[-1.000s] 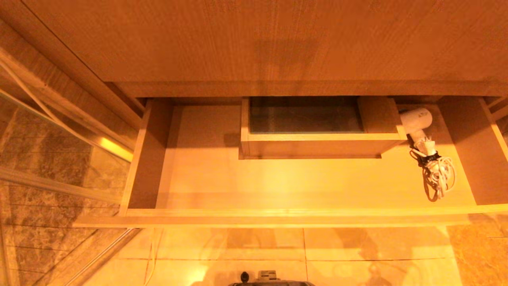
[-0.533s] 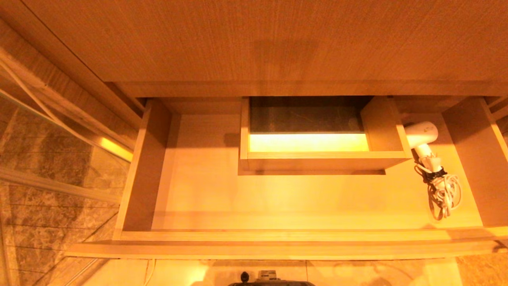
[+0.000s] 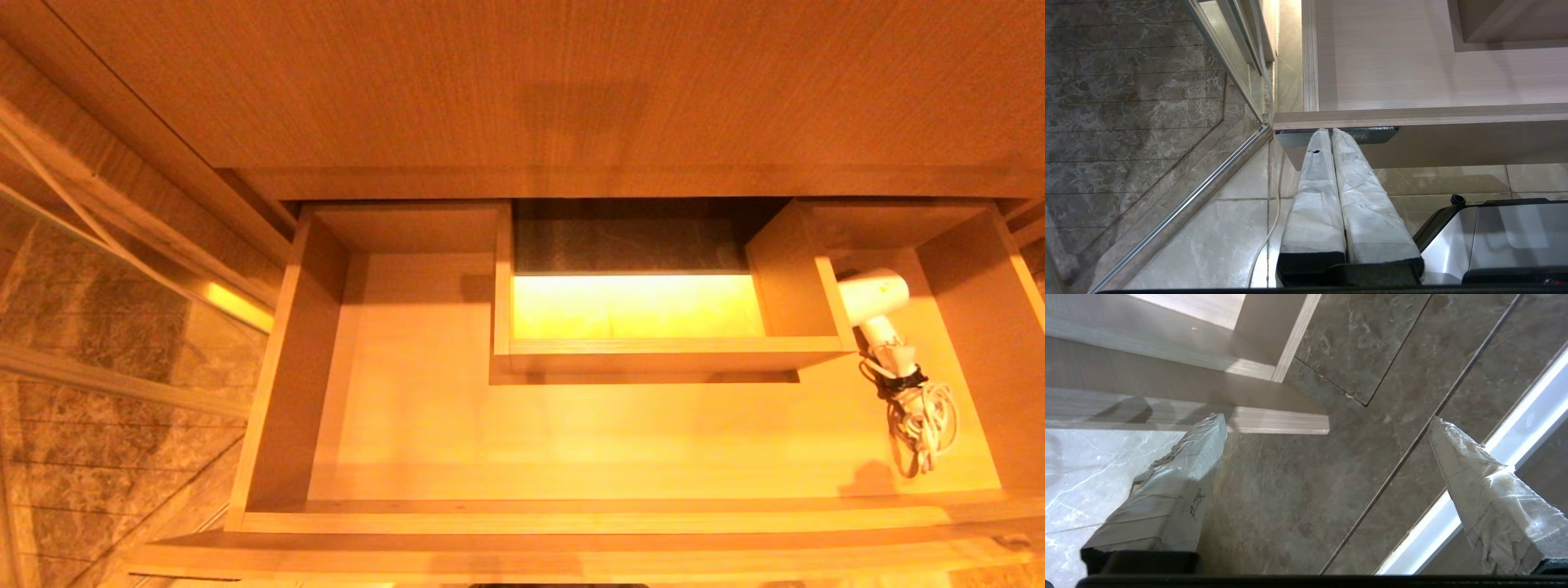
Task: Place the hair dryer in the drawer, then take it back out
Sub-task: Pull open the drawer, then pick up the hairdryer
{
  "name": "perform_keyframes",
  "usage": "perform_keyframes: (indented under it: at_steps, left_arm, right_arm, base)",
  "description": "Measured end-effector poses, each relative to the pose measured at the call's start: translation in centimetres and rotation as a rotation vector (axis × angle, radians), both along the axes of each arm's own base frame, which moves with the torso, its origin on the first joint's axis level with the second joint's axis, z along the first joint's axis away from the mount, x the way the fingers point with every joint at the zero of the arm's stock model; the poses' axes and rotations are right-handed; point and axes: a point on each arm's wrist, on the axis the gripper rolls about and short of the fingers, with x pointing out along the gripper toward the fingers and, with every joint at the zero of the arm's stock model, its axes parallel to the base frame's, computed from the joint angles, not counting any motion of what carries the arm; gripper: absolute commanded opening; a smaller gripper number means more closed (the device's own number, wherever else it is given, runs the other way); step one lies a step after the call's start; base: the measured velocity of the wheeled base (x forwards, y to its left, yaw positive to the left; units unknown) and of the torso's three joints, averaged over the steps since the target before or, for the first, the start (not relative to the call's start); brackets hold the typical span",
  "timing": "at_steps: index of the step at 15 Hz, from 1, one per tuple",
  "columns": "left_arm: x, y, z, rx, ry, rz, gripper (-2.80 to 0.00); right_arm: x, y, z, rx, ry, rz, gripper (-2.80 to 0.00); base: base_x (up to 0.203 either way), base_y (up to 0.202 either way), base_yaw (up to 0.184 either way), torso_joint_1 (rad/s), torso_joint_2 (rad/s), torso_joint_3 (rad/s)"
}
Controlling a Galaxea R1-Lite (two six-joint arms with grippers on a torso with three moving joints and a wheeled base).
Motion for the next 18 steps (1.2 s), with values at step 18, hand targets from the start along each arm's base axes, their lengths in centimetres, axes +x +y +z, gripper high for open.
perform_keyframes:
  at_steps: [18]
  left_arm:
    - [0.0,0.0,0.0,0.001,0.000,0.000,-2.80]
  right_arm:
    - [1.0,-0.8,-0.9,0.164,-0.031,-0.101,0.00]
  base:
    - [0.000,0.000,0.000,0.000,0.00,0.000]
